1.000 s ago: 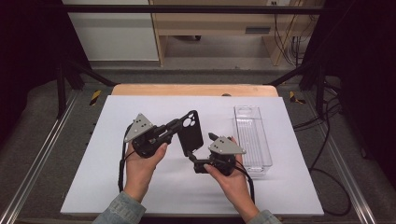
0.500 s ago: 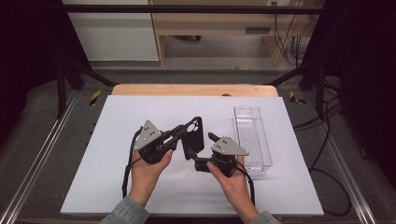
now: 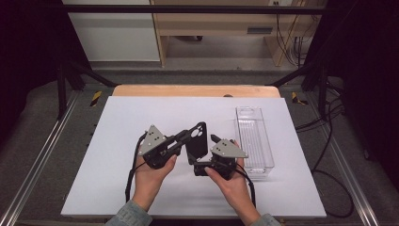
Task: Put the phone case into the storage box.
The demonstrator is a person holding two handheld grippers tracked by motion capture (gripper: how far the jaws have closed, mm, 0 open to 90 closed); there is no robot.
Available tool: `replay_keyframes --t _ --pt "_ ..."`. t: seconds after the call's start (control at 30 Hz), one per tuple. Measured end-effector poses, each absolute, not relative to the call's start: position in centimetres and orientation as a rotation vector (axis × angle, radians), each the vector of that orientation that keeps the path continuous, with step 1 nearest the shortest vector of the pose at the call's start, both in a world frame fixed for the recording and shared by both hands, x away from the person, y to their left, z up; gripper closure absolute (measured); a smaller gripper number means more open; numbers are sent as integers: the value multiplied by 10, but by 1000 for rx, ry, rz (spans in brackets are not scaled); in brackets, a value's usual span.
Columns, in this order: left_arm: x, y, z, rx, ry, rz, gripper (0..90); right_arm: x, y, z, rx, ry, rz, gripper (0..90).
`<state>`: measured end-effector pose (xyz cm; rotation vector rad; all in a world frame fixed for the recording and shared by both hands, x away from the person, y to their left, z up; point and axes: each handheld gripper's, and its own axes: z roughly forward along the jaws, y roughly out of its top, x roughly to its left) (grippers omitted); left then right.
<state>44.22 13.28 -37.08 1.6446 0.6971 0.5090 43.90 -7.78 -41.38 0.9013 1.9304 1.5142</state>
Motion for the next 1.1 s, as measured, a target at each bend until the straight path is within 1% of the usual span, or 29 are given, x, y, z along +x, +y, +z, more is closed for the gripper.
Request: replay_keyframes --t 1.1 --pt "431 115 -377 1675 656 464 809 441 -78 -416 981 1889 1497 43"
